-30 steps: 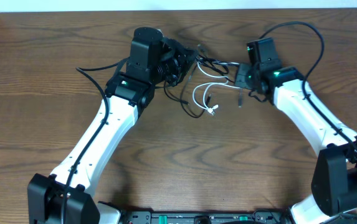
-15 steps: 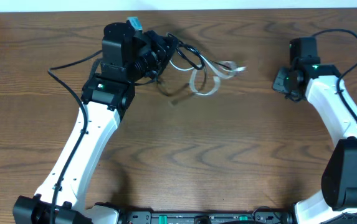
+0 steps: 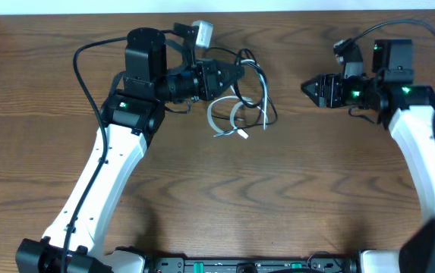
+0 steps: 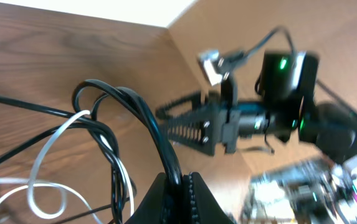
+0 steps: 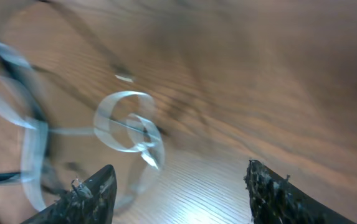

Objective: Untangle cables

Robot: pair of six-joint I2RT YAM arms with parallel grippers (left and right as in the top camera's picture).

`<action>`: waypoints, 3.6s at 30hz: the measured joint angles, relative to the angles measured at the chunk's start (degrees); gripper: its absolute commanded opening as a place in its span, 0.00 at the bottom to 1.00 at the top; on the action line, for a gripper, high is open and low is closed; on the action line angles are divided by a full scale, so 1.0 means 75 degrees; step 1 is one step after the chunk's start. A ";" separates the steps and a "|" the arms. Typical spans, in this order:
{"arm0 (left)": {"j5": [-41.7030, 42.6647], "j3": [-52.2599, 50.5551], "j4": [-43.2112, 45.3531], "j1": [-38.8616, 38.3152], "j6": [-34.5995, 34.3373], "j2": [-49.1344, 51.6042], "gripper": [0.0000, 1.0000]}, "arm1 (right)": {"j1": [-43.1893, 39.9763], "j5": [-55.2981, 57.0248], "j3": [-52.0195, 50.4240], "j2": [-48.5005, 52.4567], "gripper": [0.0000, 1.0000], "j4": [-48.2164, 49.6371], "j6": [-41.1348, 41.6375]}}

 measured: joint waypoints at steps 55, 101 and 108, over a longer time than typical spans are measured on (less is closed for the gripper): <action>-0.1058 -0.0003 -0.1046 -0.0224 0.0219 0.0522 0.07 | 0.1058 0.3448 -0.0119 0.0557 0.01 -0.0927 0.1731; -0.3261 0.0000 -0.0729 -0.0469 0.1950 0.3226 0.31 | 0.1064 -0.3541 -0.0119 0.0557 0.01 -0.1212 -0.1740; -0.3824 0.0000 -0.0694 -0.1026 0.1757 0.3226 0.43 | 0.1046 -0.3695 -0.0119 0.0557 0.01 -0.1239 -0.1754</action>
